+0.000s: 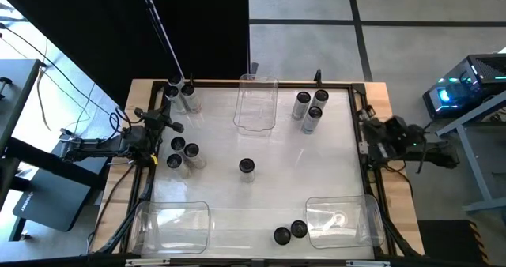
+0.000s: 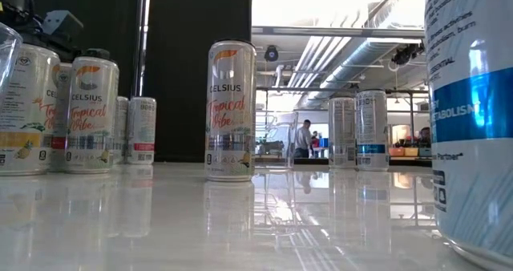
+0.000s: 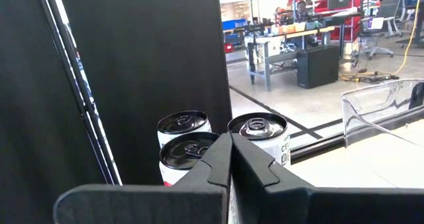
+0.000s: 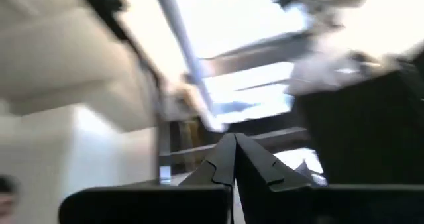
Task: Sort soda cans
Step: Put the top right white blue soda can into the bottom right transparent bin
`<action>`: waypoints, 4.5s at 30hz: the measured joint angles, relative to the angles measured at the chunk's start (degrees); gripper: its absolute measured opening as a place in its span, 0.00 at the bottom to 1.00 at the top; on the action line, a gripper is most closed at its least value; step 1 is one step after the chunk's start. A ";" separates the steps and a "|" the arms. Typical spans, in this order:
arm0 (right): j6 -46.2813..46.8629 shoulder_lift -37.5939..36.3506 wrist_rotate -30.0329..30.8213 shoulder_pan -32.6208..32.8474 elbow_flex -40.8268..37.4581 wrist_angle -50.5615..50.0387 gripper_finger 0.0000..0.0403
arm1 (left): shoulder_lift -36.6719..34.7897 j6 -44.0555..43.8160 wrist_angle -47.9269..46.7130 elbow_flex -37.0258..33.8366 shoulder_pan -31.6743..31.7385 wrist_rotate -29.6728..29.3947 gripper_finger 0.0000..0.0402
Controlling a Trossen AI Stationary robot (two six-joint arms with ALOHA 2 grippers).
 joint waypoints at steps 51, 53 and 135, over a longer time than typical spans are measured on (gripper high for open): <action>10.34 54.02 15.54 -15.16 61.32 -113.05 0.72 | 0.00 -0.02 0.00 0.00 0.00 0.00 0.00; 9.77 55.14 14.32 -17.56 61.32 -113.99 0.72 | 0.01 -0.02 0.00 0.02 0.00 0.00 0.00; -4.09 78.21 6.13 -29.44 61.24 -105.46 0.80 | 0.02 -6.10 0.00 0.00 0.00 0.00 0.00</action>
